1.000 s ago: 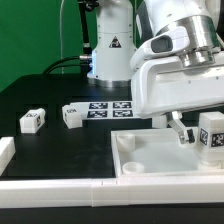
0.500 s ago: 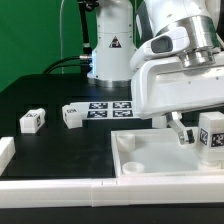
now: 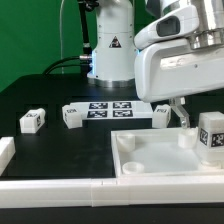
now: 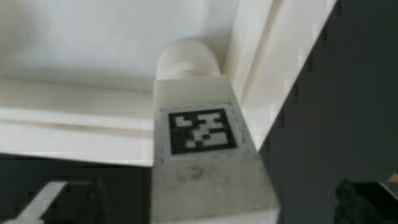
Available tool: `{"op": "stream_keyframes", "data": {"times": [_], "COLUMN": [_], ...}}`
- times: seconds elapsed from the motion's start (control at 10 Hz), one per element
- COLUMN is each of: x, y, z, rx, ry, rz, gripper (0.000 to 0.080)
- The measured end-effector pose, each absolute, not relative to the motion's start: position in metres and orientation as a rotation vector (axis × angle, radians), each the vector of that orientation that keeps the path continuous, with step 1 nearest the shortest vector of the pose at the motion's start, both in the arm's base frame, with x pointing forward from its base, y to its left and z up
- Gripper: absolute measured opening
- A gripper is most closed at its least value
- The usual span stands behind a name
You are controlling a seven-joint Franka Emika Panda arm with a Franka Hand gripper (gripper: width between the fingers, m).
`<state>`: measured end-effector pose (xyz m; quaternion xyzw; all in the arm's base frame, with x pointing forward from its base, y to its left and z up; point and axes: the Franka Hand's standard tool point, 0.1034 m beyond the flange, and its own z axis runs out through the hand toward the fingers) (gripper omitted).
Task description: Assemble one leg
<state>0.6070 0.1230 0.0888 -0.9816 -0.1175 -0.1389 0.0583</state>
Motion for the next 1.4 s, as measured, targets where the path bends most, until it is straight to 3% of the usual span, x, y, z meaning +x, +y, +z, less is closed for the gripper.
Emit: {"op": "stream_keyframes", "data": {"times": [0.4,0.9,1.0,1.1,1.2,1.3,1.4], "x": [0.609,0.62,0.619,0.619,0.619,0.619,0.62], "y": [0.126,0.117,0.117,0.117,0.117,0.116,0.116], "z": [0.092,0.088,0.088,0.087,0.087,0.087,0.087], "rx": [-2.974,-2.979,-2.979,-2.979,-2.979,-2.979,-2.979], "ry": [-0.363,-0.34,-0.34,-0.34,-0.34,-0.338,-0.337], "rz": [0.094,0.053,0.053,0.054,0.054,0.054,0.054], "gripper": [0.0649,0.0649,0.0553,0.0553,0.0352,0.0295,0.0295]}}
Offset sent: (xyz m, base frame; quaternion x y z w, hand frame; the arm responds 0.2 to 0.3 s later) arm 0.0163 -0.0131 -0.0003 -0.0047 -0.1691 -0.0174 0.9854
